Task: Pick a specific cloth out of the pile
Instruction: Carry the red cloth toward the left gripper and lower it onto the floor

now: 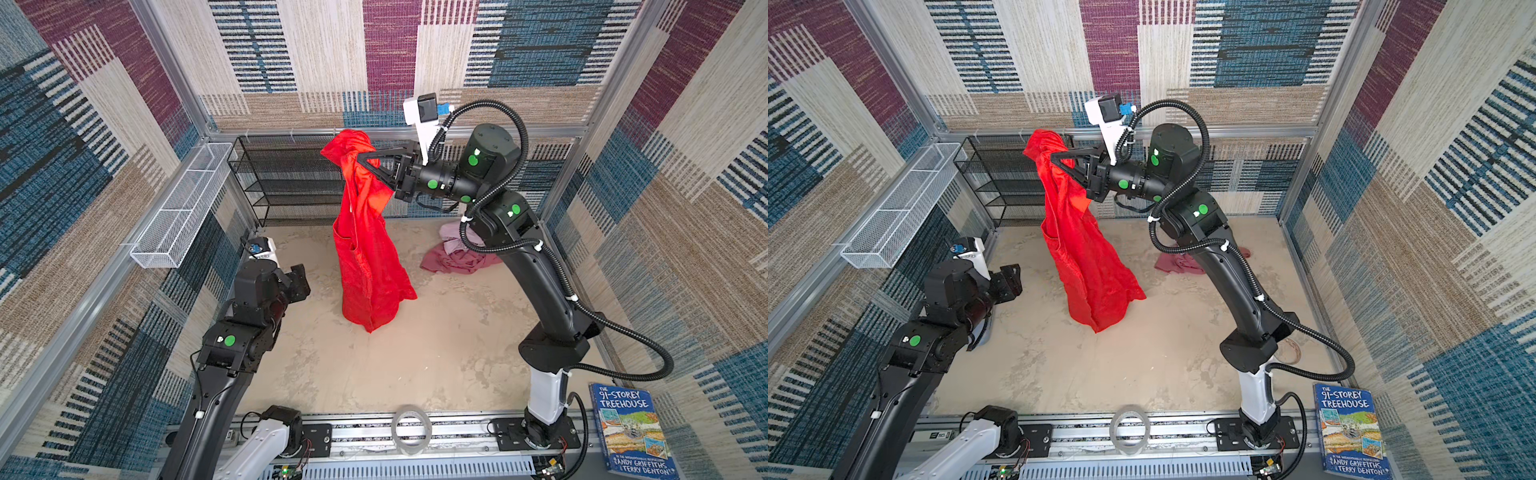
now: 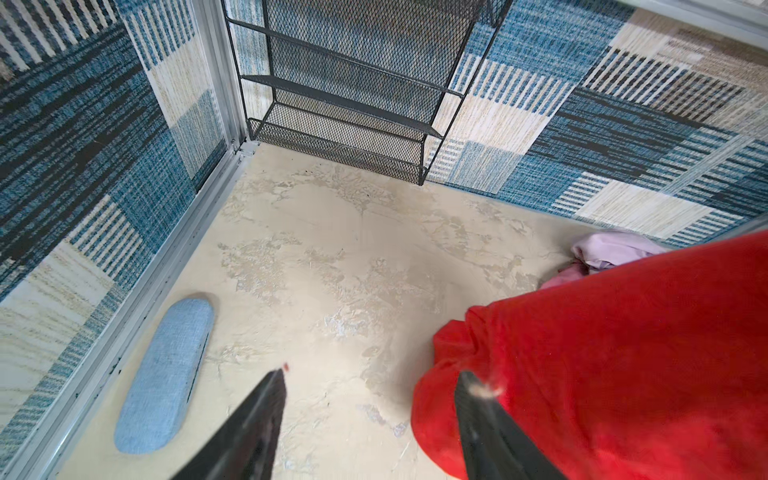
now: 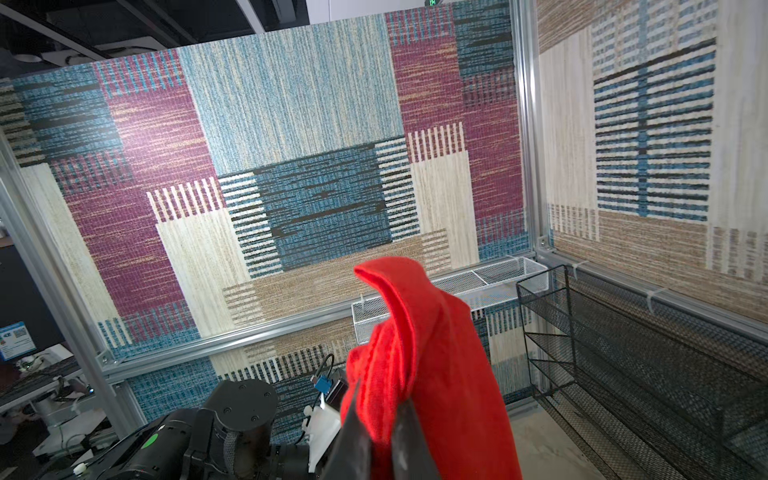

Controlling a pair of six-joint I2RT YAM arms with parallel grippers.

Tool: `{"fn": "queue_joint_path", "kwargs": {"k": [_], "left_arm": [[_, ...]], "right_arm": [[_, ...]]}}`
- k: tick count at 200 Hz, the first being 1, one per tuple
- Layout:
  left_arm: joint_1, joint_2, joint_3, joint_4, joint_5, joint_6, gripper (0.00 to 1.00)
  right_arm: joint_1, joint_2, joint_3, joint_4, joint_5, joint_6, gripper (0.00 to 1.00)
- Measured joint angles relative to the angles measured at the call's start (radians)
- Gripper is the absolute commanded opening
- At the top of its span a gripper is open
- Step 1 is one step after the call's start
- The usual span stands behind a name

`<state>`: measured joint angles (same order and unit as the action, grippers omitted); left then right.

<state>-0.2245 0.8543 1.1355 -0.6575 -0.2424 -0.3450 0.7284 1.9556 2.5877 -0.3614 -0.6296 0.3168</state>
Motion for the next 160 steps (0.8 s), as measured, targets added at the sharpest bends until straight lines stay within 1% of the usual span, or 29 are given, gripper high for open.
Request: {"fn": "queue_joint_path", "kwargs": {"k": [58, 126, 160], "left_arm": [[0.000, -0.026, 0.000, -0.034, -0.018, 0.002, 0.69], [0.000, -0.029, 0.000, -0.038, -0.024, 0.008, 0.70], [0.000, -0.017, -0.002, -0.039, -0.033, 0.008, 0.70]], "right_arm": [[0.064, 0.097, 0.009, 0.021, 0.011, 0.011, 0.00], [0.072, 0.152, -0.024, 0.005, 0.067, -0.024, 0.00], [0.072, 0.171, -0.041, -0.010, 0.117, -0.050, 0.03]]}}
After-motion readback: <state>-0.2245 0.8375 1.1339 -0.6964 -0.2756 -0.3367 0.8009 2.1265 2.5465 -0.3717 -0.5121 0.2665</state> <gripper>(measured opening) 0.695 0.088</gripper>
